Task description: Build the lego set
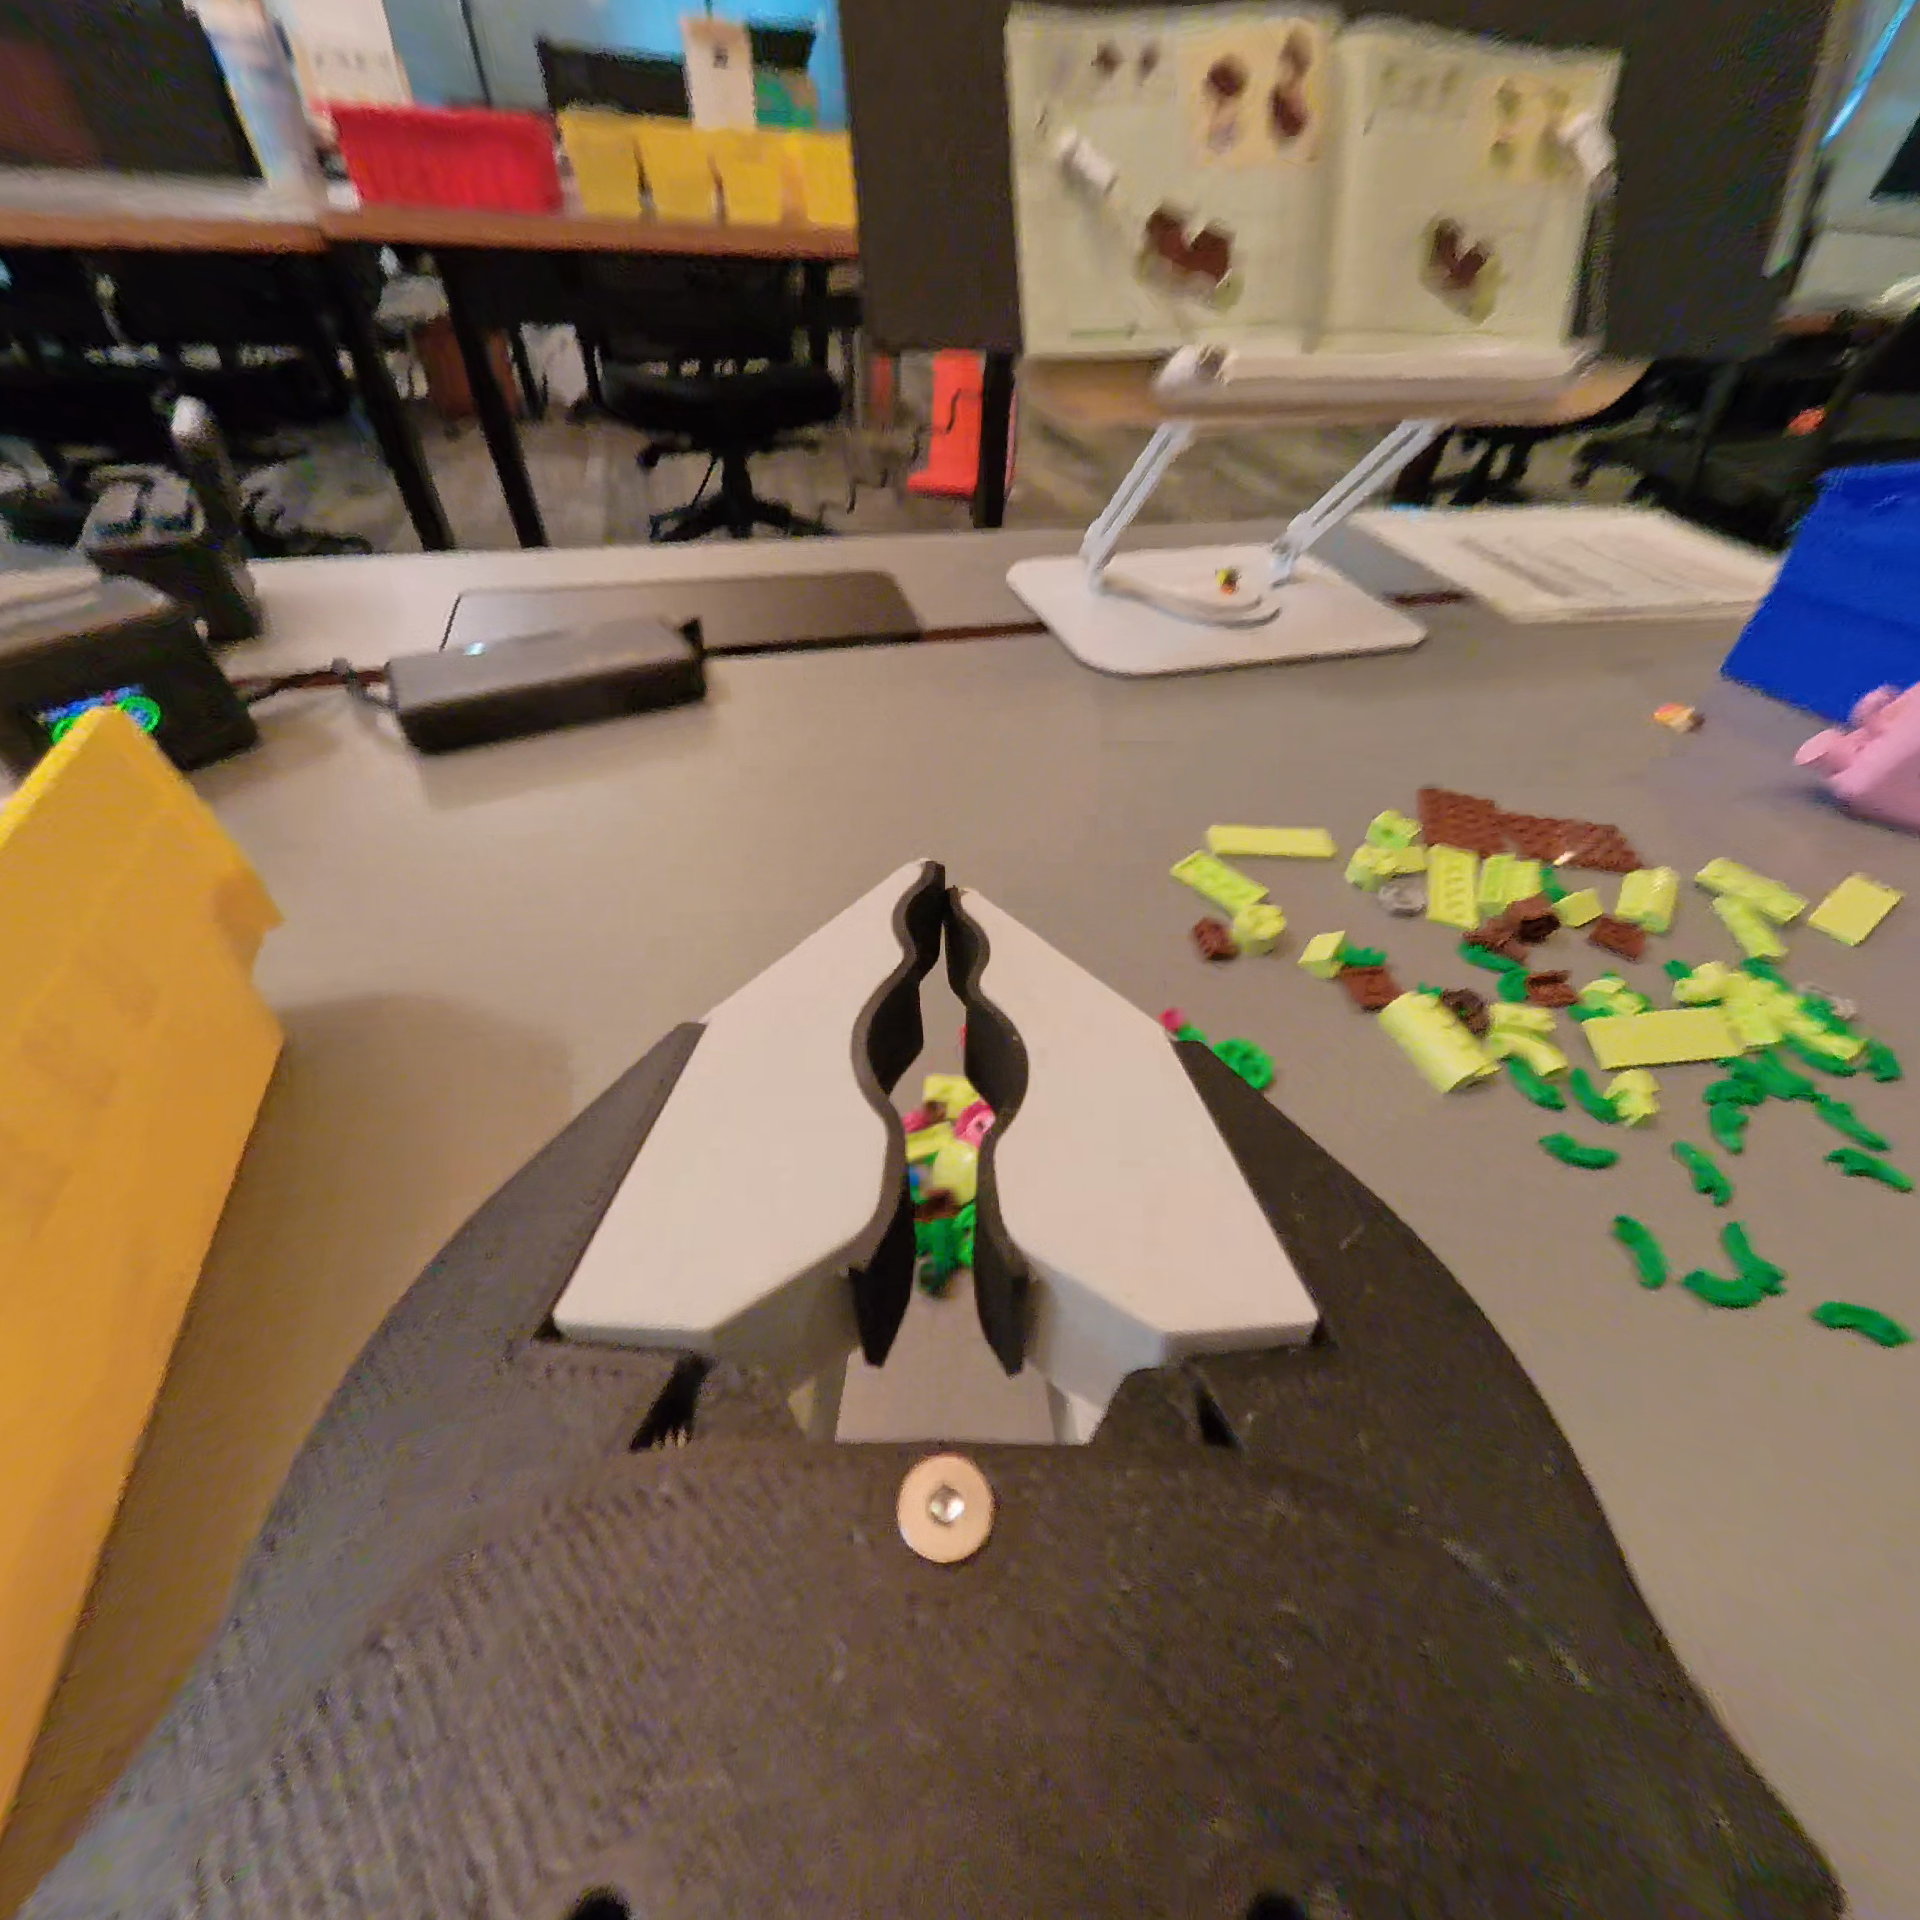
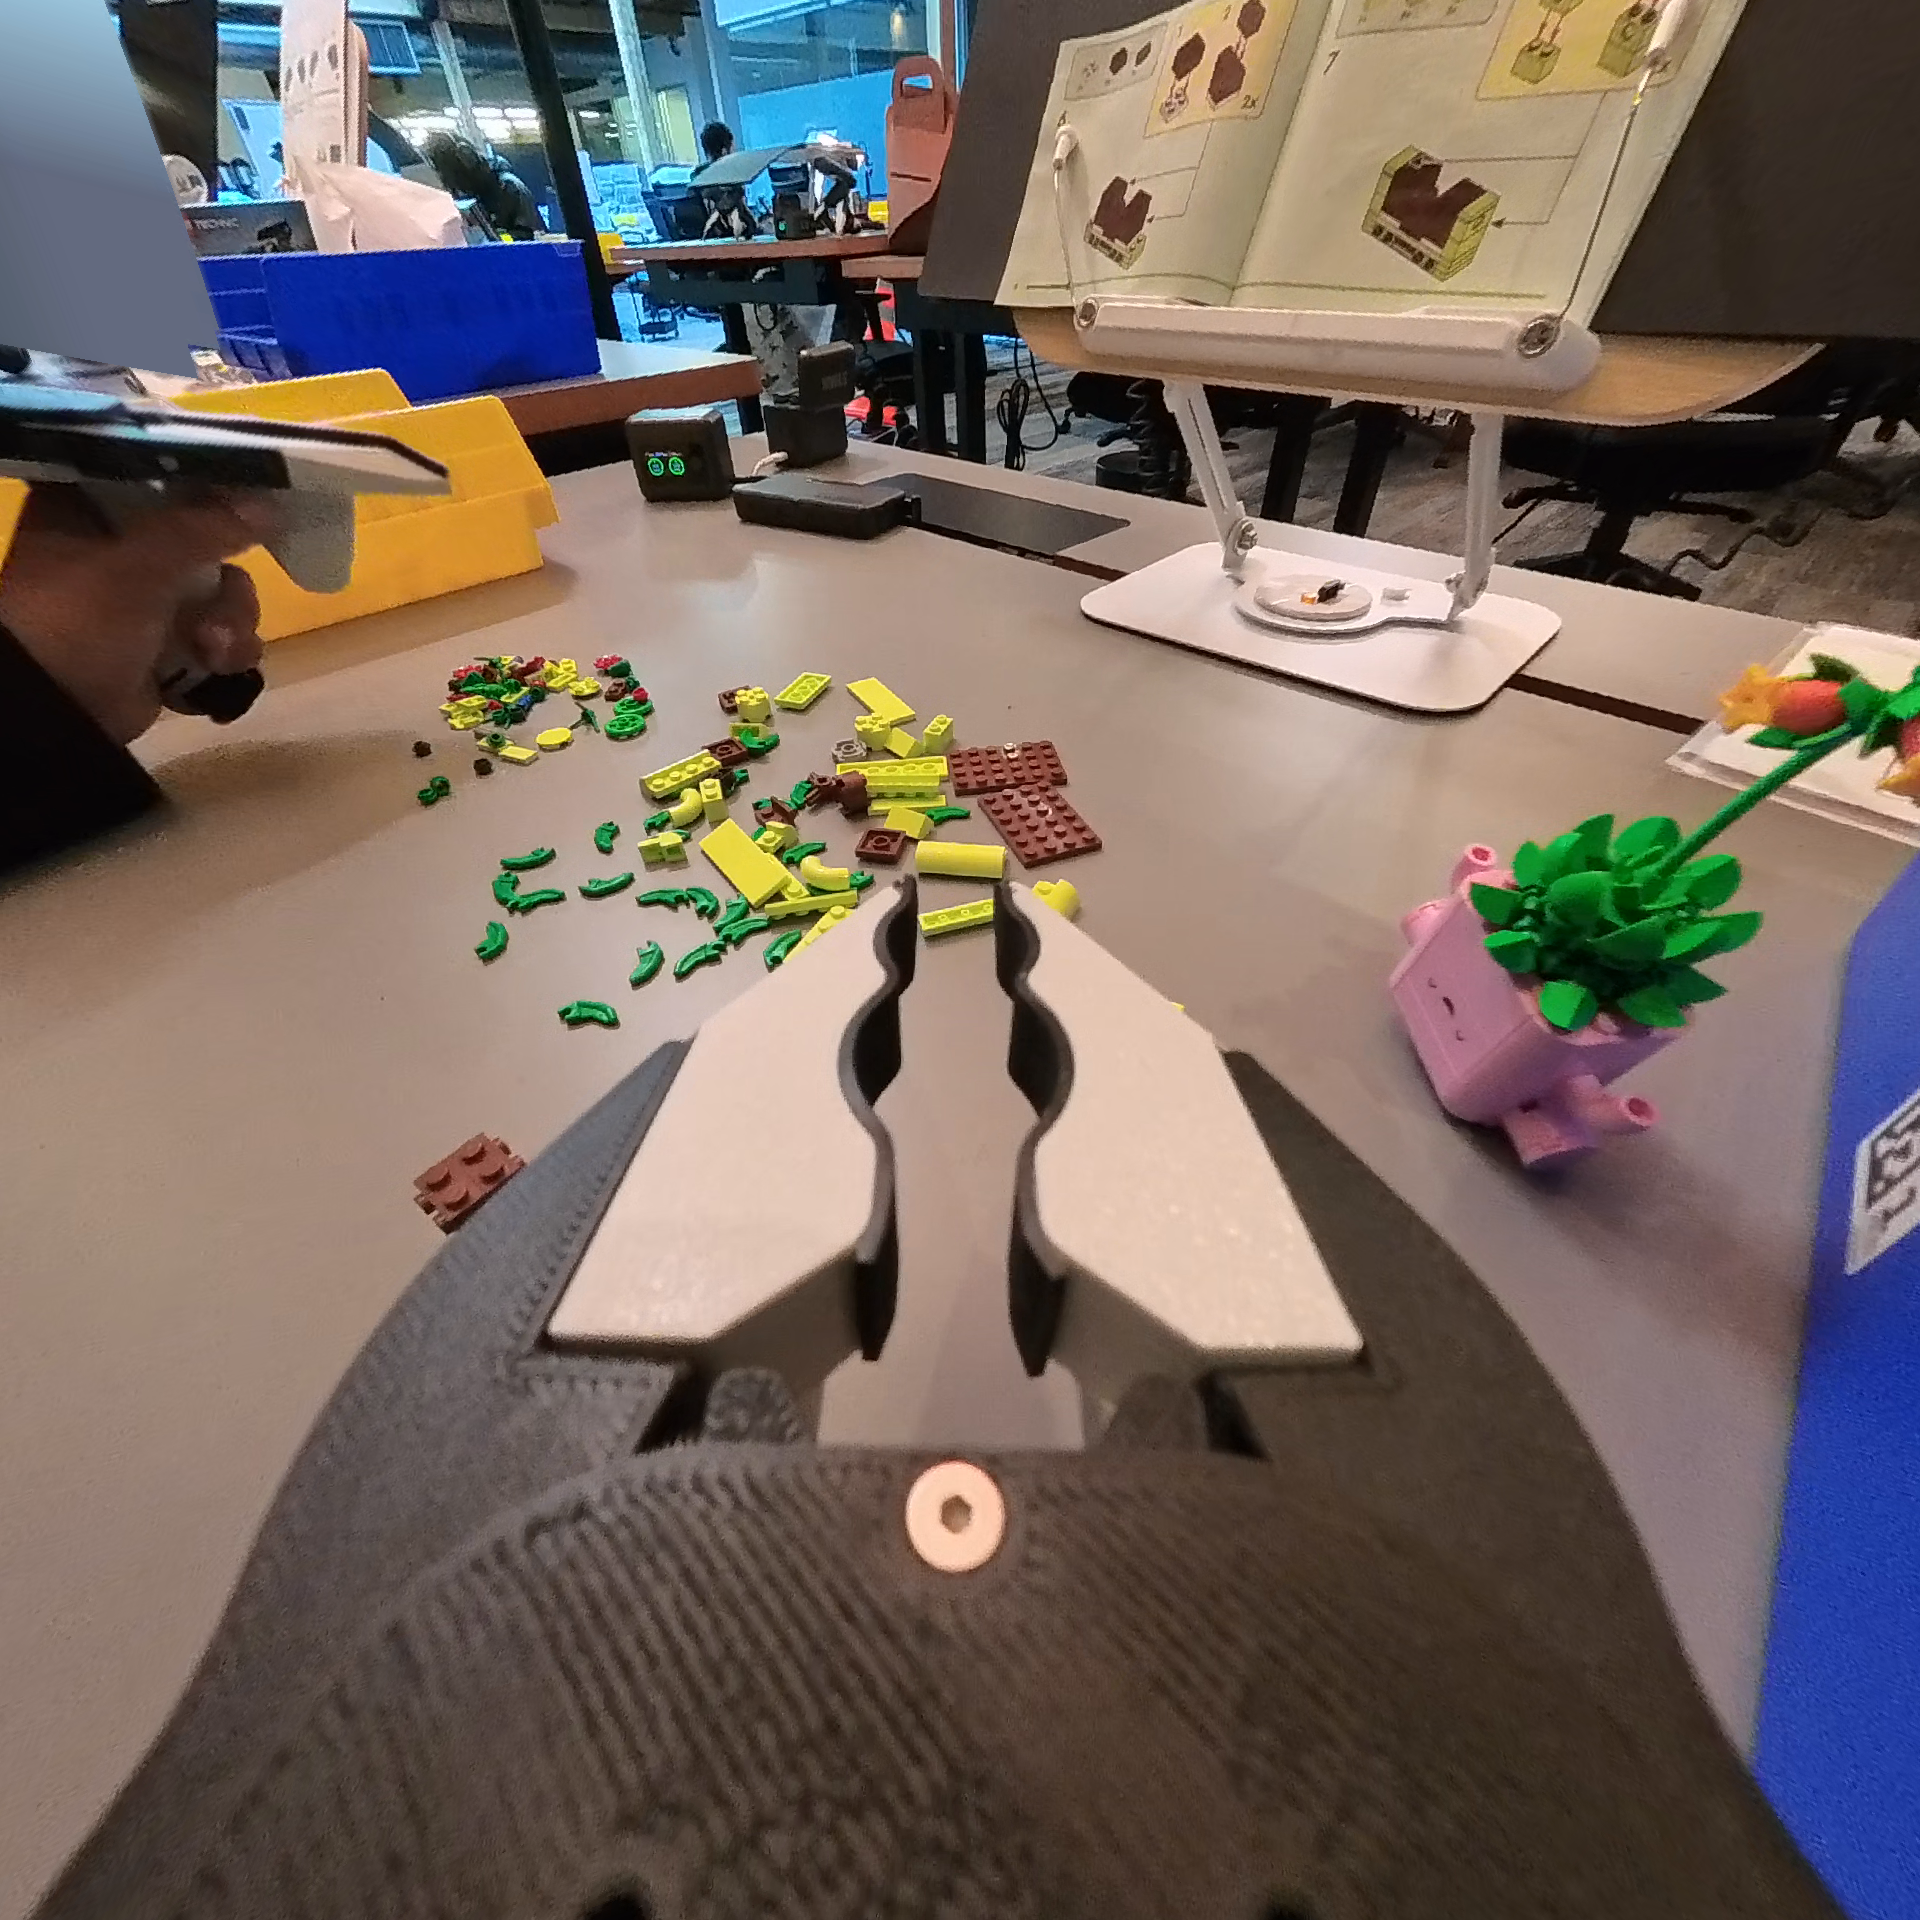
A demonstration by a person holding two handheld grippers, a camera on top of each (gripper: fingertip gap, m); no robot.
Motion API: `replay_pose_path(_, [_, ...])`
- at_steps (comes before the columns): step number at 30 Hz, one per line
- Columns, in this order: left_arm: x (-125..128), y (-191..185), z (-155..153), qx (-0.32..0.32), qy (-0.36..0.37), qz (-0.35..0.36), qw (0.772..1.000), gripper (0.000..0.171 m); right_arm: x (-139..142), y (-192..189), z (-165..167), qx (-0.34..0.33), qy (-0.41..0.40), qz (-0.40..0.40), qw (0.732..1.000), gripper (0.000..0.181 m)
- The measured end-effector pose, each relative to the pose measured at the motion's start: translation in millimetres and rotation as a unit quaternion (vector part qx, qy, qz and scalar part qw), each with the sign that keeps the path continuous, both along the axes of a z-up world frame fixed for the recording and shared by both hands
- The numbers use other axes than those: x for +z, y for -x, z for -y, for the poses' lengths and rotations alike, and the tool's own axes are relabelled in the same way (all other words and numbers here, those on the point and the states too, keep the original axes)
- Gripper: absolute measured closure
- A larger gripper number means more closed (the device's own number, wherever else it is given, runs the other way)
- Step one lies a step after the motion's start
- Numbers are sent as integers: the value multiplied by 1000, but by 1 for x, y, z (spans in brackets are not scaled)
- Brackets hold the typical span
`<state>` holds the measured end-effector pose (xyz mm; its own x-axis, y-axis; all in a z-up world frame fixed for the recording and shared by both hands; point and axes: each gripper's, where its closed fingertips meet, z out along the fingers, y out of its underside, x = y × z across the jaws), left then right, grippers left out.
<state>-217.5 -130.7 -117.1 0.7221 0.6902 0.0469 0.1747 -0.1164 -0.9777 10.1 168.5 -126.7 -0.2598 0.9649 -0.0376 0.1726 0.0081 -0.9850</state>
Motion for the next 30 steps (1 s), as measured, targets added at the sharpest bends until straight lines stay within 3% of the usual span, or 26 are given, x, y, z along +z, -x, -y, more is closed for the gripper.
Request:
replay_pose_path(4, [-22,6,3,-2,48,32,998,171,0,0,0,1,4,-1,1000,169])
replay_pose_path(7, [-31,-13,-18,-87,28,94,991,169,1,-1,0,3,6,-3,1000,169])
replay_pose_path(9, [-44,-22,-29,-121,40,141,982,158,1,-1,0,3,5,-2,1000,169])
replay_pose_path(13, [-65,-20,-31,-90,79,179,977,161,-1,1,0,5,4,6,1000,169])
replay_pose_path(20, [-90,-9,-22,-17,189,175,966,171,-1,0,1,6,3,4,1000,170])
replay_pose_path(28, [-97,-12,-27,-31,196,201,959,147,-3,2,2,9,3,12,1000,170])
replay_pose_path(30, [-98,-12,-31,-38,196,201,959,148,-4,2,3,11,2,15,1000,169])
